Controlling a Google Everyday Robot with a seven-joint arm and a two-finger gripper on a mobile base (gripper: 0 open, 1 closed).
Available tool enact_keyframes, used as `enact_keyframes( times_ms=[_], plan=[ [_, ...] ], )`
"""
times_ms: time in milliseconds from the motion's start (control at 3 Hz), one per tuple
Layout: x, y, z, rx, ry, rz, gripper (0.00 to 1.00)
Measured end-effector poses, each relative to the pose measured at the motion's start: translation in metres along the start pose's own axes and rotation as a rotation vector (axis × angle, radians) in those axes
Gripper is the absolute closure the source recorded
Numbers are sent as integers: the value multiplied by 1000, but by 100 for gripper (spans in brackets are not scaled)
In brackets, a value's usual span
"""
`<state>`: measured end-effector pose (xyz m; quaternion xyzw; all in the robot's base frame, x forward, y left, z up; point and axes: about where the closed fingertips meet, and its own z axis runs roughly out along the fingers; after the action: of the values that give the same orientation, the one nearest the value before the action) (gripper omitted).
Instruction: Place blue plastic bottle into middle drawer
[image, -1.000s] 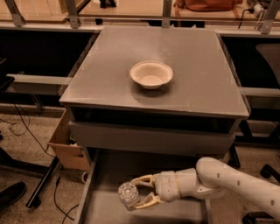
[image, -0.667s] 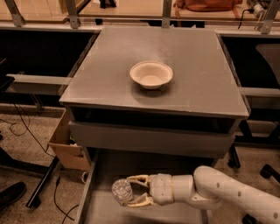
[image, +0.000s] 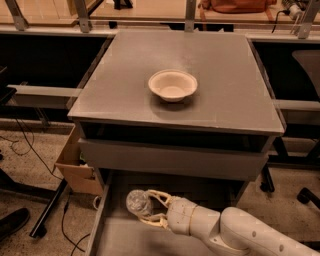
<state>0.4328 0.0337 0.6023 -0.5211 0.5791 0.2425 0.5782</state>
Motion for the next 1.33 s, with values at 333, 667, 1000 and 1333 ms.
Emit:
enact_keyframes(
  times_ms=[333,667,1000,1333],
  plan=[
    [20,-27,5,82,112,-6,100],
    [44,-42,11,80,212,-13,100],
    [67,-49,15,55,302,-22,85],
    [85,-54,16,32,386,-37,54]
  ],
)
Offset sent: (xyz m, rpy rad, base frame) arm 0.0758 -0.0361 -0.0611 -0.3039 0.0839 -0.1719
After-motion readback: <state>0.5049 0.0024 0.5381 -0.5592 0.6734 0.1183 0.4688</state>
